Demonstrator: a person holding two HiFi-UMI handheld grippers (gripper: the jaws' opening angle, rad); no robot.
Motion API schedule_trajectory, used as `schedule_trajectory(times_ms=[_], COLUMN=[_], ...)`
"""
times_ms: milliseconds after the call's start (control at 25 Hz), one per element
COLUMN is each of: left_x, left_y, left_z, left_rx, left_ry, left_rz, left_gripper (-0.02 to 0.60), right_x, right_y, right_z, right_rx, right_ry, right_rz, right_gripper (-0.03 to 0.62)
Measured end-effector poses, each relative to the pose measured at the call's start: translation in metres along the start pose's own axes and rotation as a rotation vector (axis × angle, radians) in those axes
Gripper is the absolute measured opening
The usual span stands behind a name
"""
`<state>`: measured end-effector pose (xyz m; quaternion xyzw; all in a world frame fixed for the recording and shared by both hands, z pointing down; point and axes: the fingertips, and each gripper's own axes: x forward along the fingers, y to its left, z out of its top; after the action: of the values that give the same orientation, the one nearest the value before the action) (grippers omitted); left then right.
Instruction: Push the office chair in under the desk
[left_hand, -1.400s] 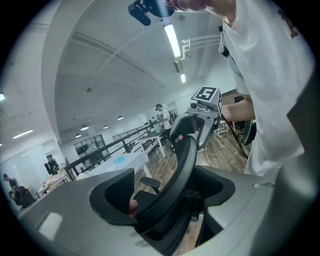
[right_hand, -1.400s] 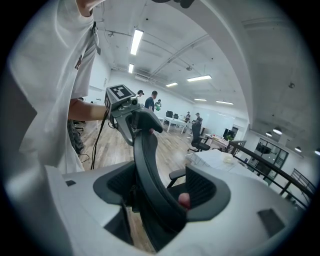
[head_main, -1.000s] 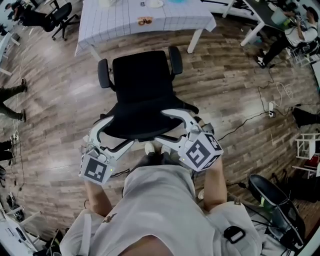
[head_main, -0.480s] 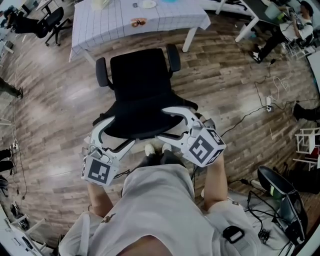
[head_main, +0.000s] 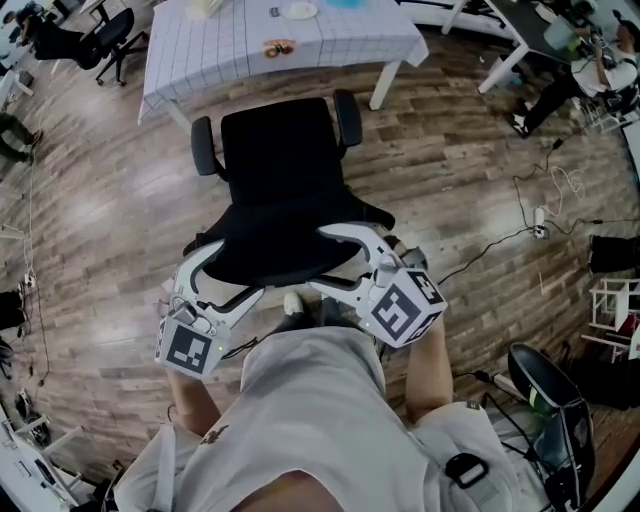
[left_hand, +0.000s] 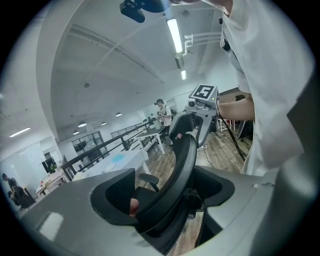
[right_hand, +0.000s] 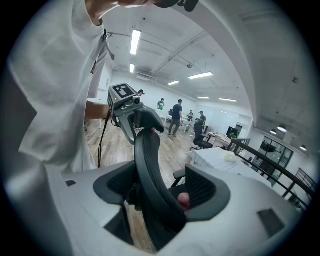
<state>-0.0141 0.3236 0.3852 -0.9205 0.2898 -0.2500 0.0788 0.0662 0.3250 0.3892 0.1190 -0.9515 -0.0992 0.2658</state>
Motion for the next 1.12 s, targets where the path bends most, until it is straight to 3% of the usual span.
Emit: schedule_trajectory(times_ms=[520, 1120], left_x=[0.020, 0.025], left_y=[0.001, 0.011], left_z=[0.009, 0.007], left_rx=[-0.042, -0.053], left_ry=[0.026, 0.036], left_rz=[0.031, 0.010], left_gripper=[0.376, 0.380], right_x=[-0.012, -0.006], right_y=[-0.017, -0.027], right_z=[-0.012, -0.011], right_rx=[-0.037, -0.038], right_ry=[-0.027, -0.025], right_rz=[0.049, 0.110], right_gripper=[0.318, 0.319])
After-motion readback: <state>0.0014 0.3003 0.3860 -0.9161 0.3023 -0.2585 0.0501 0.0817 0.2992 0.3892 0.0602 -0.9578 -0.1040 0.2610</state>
